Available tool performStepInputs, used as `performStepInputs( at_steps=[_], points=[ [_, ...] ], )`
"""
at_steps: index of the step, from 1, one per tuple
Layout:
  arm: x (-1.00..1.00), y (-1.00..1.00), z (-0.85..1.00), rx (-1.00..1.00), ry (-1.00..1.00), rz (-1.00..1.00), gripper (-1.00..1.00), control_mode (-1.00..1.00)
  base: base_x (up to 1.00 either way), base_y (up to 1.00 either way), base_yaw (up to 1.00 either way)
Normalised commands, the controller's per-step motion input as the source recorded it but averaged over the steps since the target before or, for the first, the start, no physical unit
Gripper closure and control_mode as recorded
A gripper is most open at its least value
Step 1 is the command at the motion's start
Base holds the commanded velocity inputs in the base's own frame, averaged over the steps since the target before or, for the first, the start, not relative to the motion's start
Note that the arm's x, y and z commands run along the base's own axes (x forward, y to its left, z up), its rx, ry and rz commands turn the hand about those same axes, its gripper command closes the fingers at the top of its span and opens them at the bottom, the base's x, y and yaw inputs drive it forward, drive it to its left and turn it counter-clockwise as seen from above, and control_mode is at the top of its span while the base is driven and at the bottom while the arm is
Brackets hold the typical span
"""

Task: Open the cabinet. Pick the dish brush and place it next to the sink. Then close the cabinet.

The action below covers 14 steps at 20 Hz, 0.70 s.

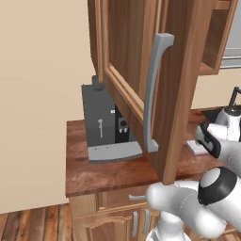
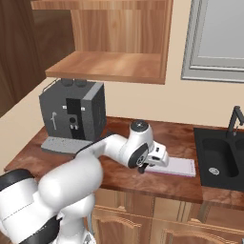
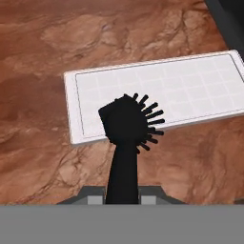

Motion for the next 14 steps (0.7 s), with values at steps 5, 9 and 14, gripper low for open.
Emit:
performStepInputs(
  at_steps=[5, 9, 14],
  points=[
    [0.32, -0.07, -0.08, 0.00, 0.00, 0.00, 1.00, -1.00, 0.00, 0.00, 0.00],
    [0.40, 0.00, 0.00, 0.00, 0.00, 0.00, 1.00, -1.00, 0.00, 0.00, 0.00],
    [0.52, -0.03, 0.00, 0.00, 0.00, 0.00, 1.00, -1.00, 0.00, 0.00, 0.00]
  ],
)
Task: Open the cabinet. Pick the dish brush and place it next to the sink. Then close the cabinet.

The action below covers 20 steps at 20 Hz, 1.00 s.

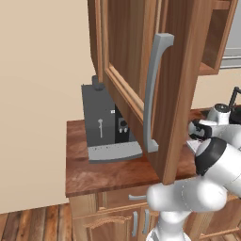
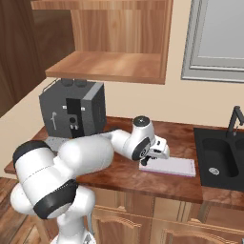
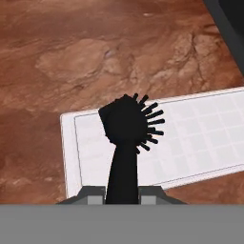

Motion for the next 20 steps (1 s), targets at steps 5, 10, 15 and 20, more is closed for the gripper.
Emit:
performStepInputs(
  at_steps=[5, 10, 15, 20],
  points=[
    [0.45, -0.12, 0.00, 0.00, 0.00, 0.00, 1.00, -1.00, 0.00, 0.00, 0.00],
    [0.42, -0.14, 0.00, 0.00, -0.03, 0.00, 1.00, -1.00, 0.00, 0.00, 0.00],
    [0.39, -0.13, 0.00, 0.01, -0.07, 0.00, 1.00, -1.00, 0.00, 0.00, 0.00],
    [0.41, -0.09, 0.00, 0.00, -0.05, 0.00, 1.00, -1.00, 0.00, 0.00, 0.00]
  ],
)
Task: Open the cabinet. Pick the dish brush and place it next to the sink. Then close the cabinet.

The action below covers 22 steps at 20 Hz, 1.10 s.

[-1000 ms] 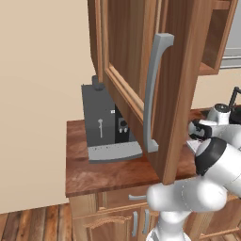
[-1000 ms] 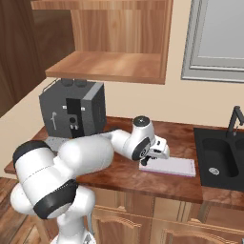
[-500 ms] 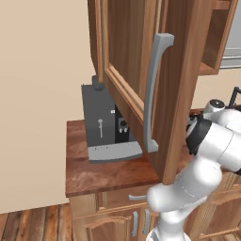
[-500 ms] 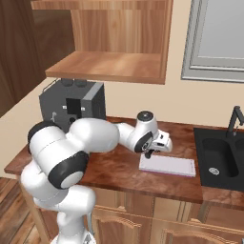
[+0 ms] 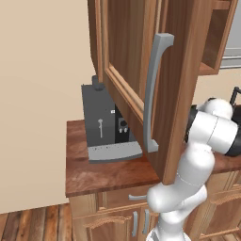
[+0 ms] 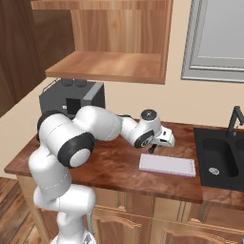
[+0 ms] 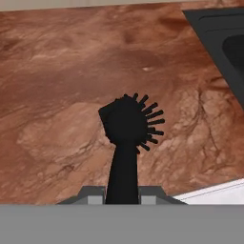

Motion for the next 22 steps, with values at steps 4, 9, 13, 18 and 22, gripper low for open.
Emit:
performStepInputs(
  at_steps=[4, 9, 13, 18, 22],
  points=[
    [0.25, -0.06, -0.01, 0.00, -0.01, 0.00, 1.00, -1.00, 0.00, 0.00, 0.00],
    [0.19, -0.13, -0.02, 0.00, 0.00, 0.00, 1.00, -1.00, 0.00, 0.00, 0.00],
    [0.24, -0.13, -0.09, 0.00, -0.01, 0.00, 1.00, -1.00, 0.00, 0.00, 0.00],
    [0.22, -0.12, -0.15, 0.01, -0.02, 0.01, 1.00, -1.00, 0.00, 0.00, 0.00],
    [0.09, -0.14, -0.11, 0.02, -0.02, 0.00, 1.00, -1.00, 0.00, 0.00, 0.00]
  ],
)
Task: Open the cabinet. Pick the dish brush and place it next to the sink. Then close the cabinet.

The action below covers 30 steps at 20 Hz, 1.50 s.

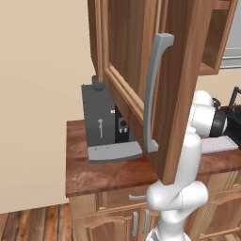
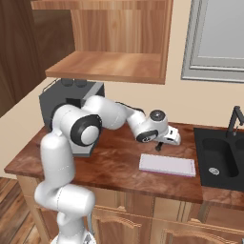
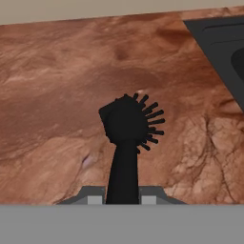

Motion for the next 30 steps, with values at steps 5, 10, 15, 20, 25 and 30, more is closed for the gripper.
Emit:
performStepInputs(
  at_steps=[5, 10, 15, 20, 25, 30],
  points=[
    [0.07, -0.13, -0.13, 0.03, -0.05, 0.00, 1.00, -1.00, 0.00, 0.00, 0.00],
    [0.12, -0.09, -0.03, 0.02, -0.06, 0.00, 1.00, -1.00, 0.00, 0.00, 0.00],
    [0.18, -0.04, -0.03, 0.01, -0.04, 0.01, 1.00, -1.00, 0.00, 0.00, 0.00],
    [0.24, -0.02, -0.01, 0.01, -0.04, 0.02, 1.00, -1.00, 0.00, 0.00, 0.00],
    [0.20, -0.07, -0.03, 0.00, -0.02, 0.00, 1.00, -1.00, 0.00, 0.00, 0.00],
    [0.16, -0.10, -0.15, 0.00, 0.00, 0.00, 1.00, -1.00, 0.00, 0.00, 0.00]
  ],
)
